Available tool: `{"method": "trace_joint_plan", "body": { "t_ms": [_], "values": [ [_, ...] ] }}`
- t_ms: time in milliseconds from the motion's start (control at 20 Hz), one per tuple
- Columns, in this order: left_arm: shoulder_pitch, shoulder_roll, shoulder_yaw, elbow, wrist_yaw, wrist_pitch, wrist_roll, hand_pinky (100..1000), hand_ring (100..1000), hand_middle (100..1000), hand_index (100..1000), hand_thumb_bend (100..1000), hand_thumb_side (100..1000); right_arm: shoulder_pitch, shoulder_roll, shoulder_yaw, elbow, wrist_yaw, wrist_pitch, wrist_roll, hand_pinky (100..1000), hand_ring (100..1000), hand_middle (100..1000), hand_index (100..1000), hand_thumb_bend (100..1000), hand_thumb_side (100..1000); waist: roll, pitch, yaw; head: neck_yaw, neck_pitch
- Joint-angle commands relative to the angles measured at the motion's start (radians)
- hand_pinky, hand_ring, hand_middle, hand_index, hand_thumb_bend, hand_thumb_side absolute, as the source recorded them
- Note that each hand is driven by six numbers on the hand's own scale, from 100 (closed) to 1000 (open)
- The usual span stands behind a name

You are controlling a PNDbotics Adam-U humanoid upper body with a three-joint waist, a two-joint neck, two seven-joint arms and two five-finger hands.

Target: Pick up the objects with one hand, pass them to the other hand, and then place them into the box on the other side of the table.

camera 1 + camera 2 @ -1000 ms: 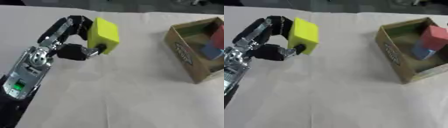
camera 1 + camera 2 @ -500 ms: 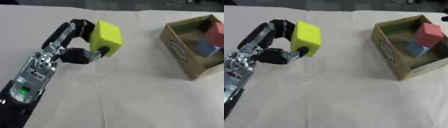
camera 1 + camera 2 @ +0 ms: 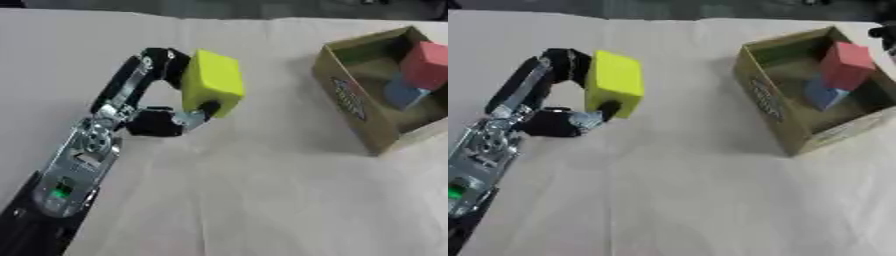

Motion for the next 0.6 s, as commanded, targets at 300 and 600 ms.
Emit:
{"method": "trace_joint_plan", "body": {
  "t_ms": [300, 600],
  "values": [
    [-0.004, 0.005, 0.002, -0.003, -0.051, -0.081, 0.016, 590, 525, 441, 483, 100, 200, -0.033, -0.081, 0.025, -0.101, 0.138, -0.086, 0.047, 986, 868, 880, 905, 100, 244, -0.019, -0.042, 0.002, 0.027, 0.013],
    [-0.003, 0.002, 0.000, 0.021, -0.070, -0.111, 0.006, 590, 525, 442, 482, 100, 193, -0.114, -0.167, 0.118, -0.103, 0.270, -0.201, 0.129, 967, 887, 894, 901, 100, 126, -0.020, -0.049, 0.004, 0.027, 0.021]
  ]
}}
